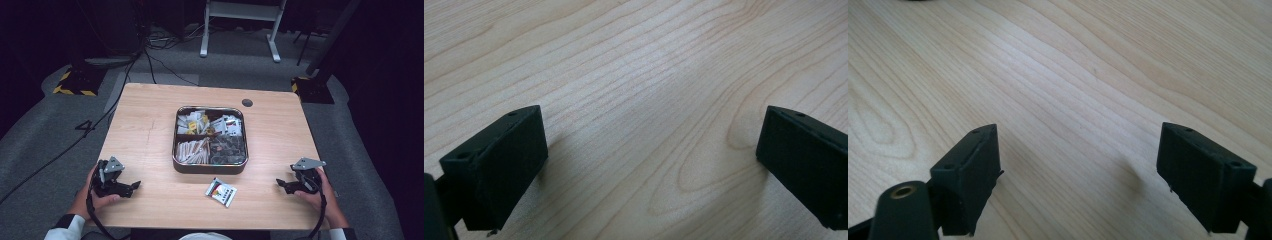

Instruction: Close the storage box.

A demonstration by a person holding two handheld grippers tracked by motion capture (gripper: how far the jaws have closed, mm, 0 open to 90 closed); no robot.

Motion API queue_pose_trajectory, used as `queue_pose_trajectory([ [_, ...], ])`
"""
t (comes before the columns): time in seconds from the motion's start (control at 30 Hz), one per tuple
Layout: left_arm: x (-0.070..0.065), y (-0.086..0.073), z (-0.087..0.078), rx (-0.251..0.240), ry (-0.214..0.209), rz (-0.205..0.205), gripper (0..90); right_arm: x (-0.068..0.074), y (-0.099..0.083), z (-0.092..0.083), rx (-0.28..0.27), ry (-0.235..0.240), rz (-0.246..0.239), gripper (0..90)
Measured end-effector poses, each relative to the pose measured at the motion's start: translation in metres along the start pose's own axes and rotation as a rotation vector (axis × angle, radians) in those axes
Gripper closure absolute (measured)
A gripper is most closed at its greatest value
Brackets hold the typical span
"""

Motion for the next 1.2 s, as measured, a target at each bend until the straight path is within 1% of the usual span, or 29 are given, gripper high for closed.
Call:
queue_pose_trajectory([
  [0.17, 0.0, 0.0, 0.0, 0.0, 0.0, 0.0, 0.3, -0.005, -0.01, -0.003, -0.006, -0.007, 0.032, 18.0],
  [0.33, 0.0, 0.0, 0.0, 0.0, 0.0, -0.001, 0.3, -0.009, -0.018, -0.005, -0.034, 0.002, 0.084, 16.9],
  [0.47, 0.0, 0.0, 0.0, 0.003, -0.001, -0.002, 0.3, -0.011, -0.022, -0.007, -0.048, 0.001, 0.109, 16.2],
  [0.5, 0.0, 0.0, 0.0, 0.003, -0.001, -0.002, 0.3, -0.011, -0.022, -0.007, -0.048, 0.001, 0.109, 16.2],
  [0.53, 0.0, 0.0, 0.0, 0.003, 0.0, 0.0, 0.3, -0.013, -0.023, -0.008, -0.059, -0.005, 0.125, 15.8],
  [0.7, 0.001, 0.0, 0.0, 0.004, 0.0, 0.003, 0.2, -0.016, -0.026, -0.01, -0.082, -0.025, 0.153, 15.9],
  [0.8, 0.0, 0.0, 0.0, 0.003, -0.003, 0.003, 0.2, -0.016, -0.027, -0.01, -0.093, -0.029, 0.156, 15.9],
  [1.2, 0.0, 0.0, 0.0, 0.003, -0.002, 0.003, 0.2, -0.017, -0.026, -0.009, -0.093, -0.033, 0.163, 15.5],
])
Point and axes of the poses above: each handheld gripper's, and its own axes: z roughly forward along the jaws, y roughly out of its top, x roughly to its left, the point moved 10 cm from there along z, roughly forward along the jaws, and after that the axes turned 2 degrees about z, right-handed, at the moved point
